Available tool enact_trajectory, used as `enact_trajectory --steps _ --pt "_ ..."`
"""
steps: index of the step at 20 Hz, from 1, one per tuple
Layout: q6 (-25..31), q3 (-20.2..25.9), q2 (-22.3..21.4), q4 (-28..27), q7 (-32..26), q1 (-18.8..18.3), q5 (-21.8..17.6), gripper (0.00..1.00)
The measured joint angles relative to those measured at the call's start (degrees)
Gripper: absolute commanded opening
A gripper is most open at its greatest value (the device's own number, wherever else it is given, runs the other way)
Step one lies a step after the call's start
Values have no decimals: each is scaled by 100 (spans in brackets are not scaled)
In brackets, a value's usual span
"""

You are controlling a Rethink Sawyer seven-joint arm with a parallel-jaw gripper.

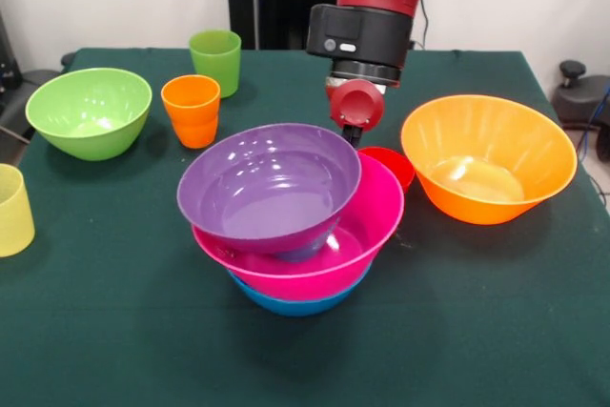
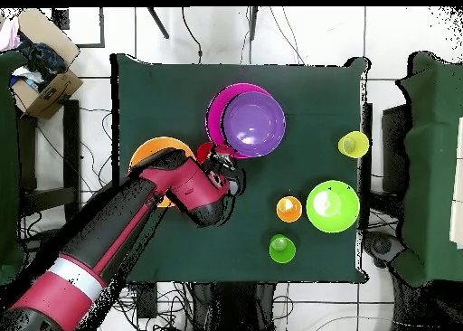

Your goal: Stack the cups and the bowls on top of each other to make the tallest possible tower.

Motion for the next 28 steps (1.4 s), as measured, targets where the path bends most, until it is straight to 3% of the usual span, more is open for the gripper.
enact_trajectory --steps 20,21,28 --pt "10 -11 42 -4 0 -11 -10 0" --pt "11 -11 44 -4 0 -11 -12 100" --pt "5 -9 27 -4 0 -45 -7 100"
